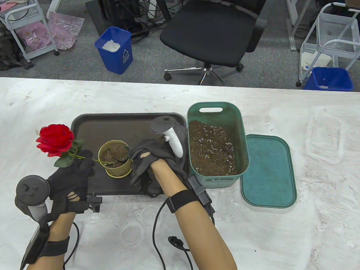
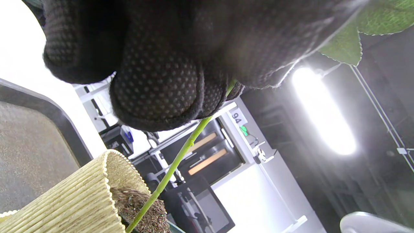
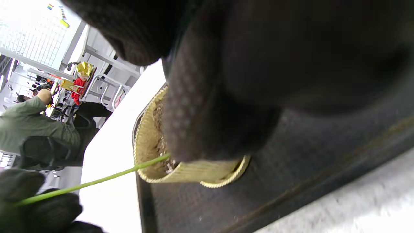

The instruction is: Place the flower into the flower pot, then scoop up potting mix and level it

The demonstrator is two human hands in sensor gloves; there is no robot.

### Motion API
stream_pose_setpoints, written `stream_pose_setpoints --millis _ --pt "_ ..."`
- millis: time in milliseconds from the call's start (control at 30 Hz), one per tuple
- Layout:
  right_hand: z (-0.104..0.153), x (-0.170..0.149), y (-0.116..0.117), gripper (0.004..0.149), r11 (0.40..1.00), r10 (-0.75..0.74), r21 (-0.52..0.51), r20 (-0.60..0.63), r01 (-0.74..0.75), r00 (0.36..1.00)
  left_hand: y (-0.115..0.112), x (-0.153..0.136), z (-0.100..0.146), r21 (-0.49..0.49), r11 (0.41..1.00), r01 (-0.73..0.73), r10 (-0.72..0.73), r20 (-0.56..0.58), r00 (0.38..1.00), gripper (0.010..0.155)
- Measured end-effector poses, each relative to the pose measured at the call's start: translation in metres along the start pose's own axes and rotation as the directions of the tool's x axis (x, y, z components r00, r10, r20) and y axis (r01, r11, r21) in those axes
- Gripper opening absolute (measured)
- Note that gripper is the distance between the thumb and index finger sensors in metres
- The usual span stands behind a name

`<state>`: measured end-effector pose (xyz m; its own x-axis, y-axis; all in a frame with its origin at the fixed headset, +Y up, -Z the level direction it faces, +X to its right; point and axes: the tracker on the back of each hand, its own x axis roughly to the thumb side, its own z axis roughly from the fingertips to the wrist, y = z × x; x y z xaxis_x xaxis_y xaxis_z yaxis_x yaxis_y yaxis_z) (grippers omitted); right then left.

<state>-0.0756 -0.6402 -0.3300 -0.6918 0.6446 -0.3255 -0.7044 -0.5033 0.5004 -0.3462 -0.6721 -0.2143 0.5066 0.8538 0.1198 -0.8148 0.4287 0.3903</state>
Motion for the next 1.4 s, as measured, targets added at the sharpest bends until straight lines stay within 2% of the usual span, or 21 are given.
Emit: stream_pose_setpoints --millis 67,167,333,500,700,1033,1133,1233,1400 --pt "0.002 0.011 0.001 0.049 0.993 0.096 -0.073 0.016 -0.095 0.995 0.000 0.000 0.000 0.001 1.000 0.000 0.000 -0.002 1.000 0.043" --pt "0.005 0.026 0.007 0.047 0.943 0.289 -0.181 0.032 -0.279 0.957 0.000 0.000 0.000 0.003 1.000 0.000 0.000 -0.002 1.000 0.043" --pt "0.010 0.037 0.016 0.045 0.873 0.445 -0.243 0.040 -0.423 0.895 0.000 0.000 0.001 0.005 1.000 0.000 0.000 -0.005 1.000 0.043" --pt "0.015 0.043 0.023 0.045 0.813 0.545 -0.278 0.057 -0.511 0.836 0.000 0.000 0.001 0.006 1.000 0.005 -0.005 -0.003 1.000 0.043" --pt "0.026 0.048 0.043 0.050 0.659 0.724 -0.347 0.053 -0.668 0.687 0.000 0.000 0.001 0.005 1.000 0.006 -0.006 -0.002 1.000 0.043" --pt "0.057 0.051 0.051 0.049 0.479 0.848 -0.522 0.064 -0.706 0.527 0.001 0.000 0.001 0.008 1.000 0.004 -0.004 -0.008 1.000 0.043" --pt "0.068 0.050 0.045 0.049 0.455 0.856 -0.552 0.054 -0.698 0.515 0.001 0.000 0.001 0.007 1.000 0.004 -0.004 -0.007 1.000 0.043" --pt "0.079 0.048 0.033 0.049 0.452 0.848 -0.577 0.040 -0.680 0.529 0.001 0.000 0.001 0.007 1.000 0.000 0.000 -0.010 1.000 0.043" --pt "0.106 0.039 -0.006 0.050 0.523 0.771 -0.615 0.045 -0.590 0.636 0.001 0.000 0.001 0.005 1.000 -0.007 0.008 -0.014 1.000 0.043"
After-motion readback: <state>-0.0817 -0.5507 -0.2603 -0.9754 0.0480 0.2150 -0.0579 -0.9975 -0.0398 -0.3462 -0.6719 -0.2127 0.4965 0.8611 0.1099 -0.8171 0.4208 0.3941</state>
